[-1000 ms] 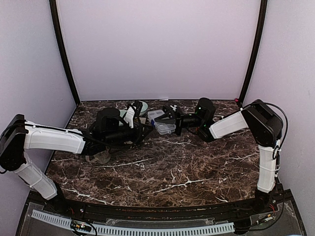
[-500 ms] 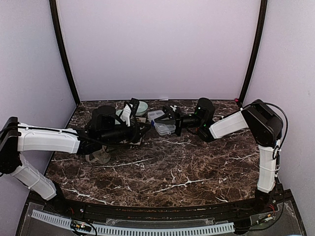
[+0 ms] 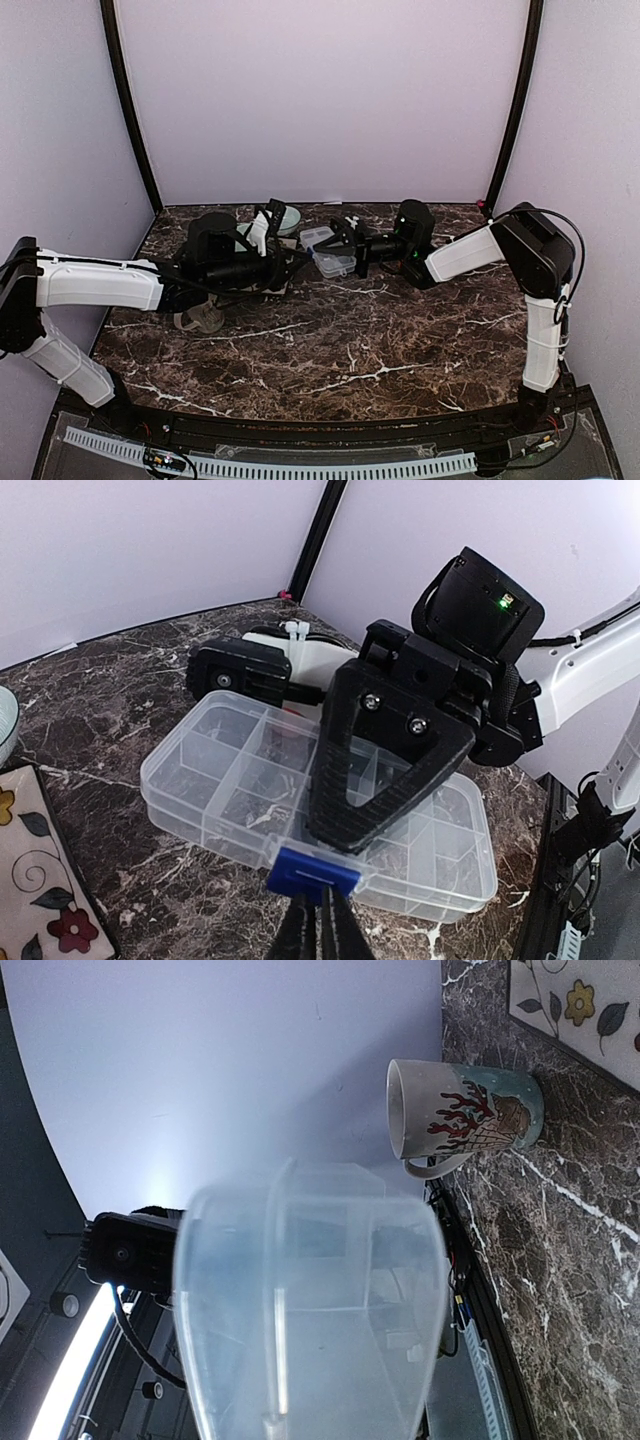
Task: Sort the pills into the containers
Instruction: Adjust the lid of the pill container.
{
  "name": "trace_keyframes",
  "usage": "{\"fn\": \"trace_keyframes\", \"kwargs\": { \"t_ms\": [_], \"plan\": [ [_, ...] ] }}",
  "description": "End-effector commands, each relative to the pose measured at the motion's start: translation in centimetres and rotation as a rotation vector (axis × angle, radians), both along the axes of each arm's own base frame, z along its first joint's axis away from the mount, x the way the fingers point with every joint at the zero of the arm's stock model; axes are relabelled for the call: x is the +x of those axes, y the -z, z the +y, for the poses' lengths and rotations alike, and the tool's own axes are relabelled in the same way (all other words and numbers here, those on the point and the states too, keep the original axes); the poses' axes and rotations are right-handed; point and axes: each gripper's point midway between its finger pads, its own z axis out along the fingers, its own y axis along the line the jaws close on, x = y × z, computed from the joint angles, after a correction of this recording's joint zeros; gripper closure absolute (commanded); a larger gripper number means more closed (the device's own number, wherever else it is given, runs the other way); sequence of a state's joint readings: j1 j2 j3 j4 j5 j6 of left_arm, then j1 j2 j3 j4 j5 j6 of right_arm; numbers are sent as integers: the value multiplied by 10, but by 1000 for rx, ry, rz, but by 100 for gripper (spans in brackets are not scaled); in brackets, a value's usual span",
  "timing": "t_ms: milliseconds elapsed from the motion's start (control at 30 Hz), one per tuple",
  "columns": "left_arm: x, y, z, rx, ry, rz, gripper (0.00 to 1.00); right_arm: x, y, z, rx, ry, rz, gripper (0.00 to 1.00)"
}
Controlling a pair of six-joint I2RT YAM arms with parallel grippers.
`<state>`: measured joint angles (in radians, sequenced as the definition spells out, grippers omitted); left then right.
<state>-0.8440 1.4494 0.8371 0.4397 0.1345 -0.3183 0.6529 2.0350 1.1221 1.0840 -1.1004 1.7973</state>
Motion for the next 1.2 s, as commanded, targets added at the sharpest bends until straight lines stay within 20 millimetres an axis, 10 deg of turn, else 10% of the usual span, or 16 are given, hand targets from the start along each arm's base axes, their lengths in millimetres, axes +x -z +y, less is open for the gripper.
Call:
{"fn": "trace_keyframes", "kwargs": {
  "t_ms": [0,700,1167],
  "plan": [
    [4,-13,-7,-21,16,-17,93,-4,-17,2,34,-14,-55,100],
    [17,-8,-7,-6,-33,-32,93,-7,-17,0,44,-10,-48,100],
    [11,13,13,85,-89,40,92,7,101,-22,-359,50,-191,100]
  ]
}}
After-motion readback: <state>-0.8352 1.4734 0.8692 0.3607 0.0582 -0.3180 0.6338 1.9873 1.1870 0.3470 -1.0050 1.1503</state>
